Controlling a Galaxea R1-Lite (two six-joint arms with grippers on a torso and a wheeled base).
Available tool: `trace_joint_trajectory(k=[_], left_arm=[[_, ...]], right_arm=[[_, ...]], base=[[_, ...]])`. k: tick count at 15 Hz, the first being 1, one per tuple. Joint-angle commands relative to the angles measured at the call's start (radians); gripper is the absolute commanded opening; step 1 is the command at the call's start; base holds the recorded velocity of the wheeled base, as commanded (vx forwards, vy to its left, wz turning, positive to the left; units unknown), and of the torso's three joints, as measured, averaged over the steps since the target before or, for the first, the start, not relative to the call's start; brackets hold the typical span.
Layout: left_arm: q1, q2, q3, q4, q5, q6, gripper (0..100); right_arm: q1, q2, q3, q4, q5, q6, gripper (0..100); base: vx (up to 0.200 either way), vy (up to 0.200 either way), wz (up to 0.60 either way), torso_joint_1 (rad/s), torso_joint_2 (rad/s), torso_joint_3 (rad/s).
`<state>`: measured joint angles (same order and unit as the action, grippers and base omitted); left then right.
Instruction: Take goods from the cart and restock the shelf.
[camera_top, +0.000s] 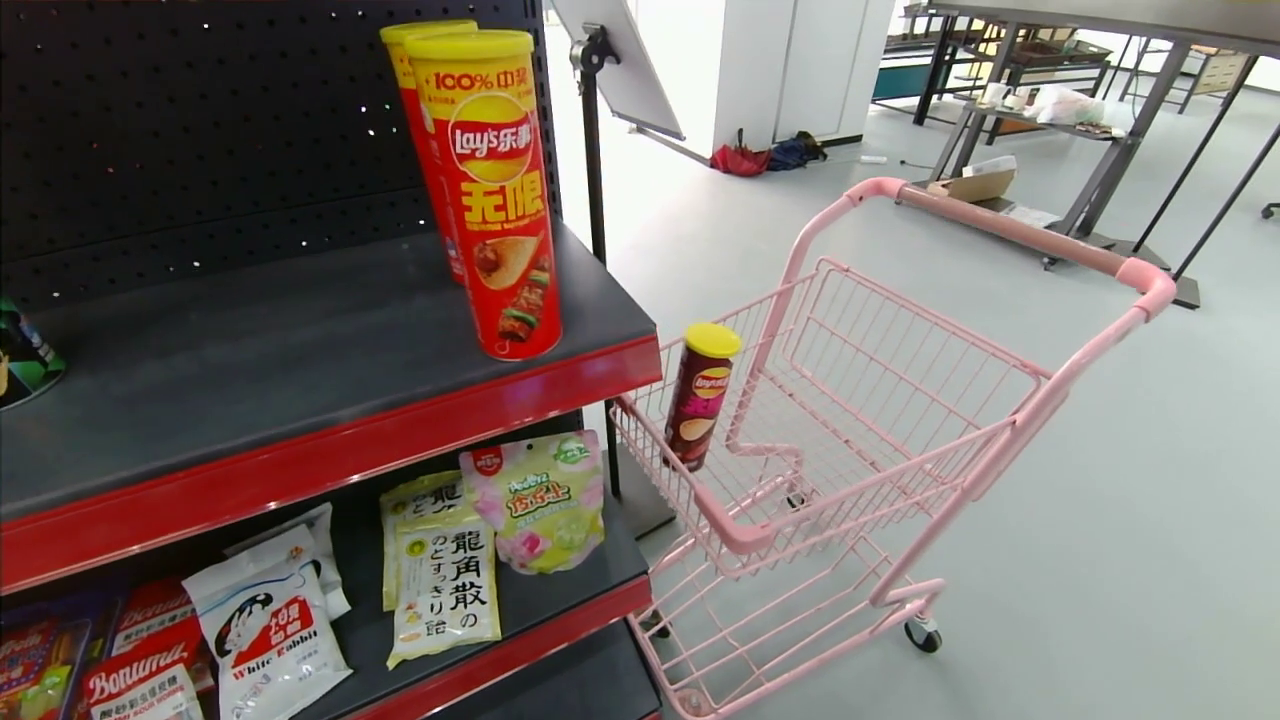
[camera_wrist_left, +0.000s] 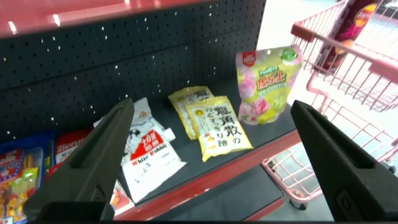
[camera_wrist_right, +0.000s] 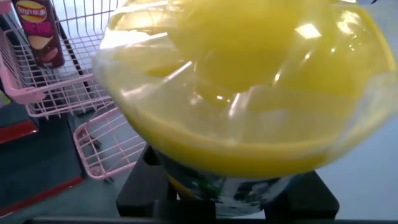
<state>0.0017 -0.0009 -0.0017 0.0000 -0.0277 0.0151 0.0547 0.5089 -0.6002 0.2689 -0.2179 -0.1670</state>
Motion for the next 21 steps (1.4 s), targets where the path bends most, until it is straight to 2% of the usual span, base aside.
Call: trace_joint_trajectory(k=[1, 10, 21], left_arm=[[0.0, 0.001, 0.0, 0.0, 0.0, 0.0, 100], [0.0, 0.001, 0.0, 0.0, 0.0, -0.001, 100], [0.0, 0.001, 0.0, 0.0, 0.0, -0.001, 100]], right_arm=[[0.001, 0.026, -0.015, 0.0, 0.002, -0.002, 0], [0.001, 0.049, -0.035, 0.0, 0.031, -0.012, 0], [-0.001, 0.065, -0.033, 0.0, 0.046, -0.012, 0]], base=[[0.0, 0.0, 0.0, 0.159, -0.51, -0.349], [0.0, 0.0, 0.0, 0.21, -0.57, -0.367], [0.0, 0.0, 0.0, 0.165, -0.39, -0.229]])
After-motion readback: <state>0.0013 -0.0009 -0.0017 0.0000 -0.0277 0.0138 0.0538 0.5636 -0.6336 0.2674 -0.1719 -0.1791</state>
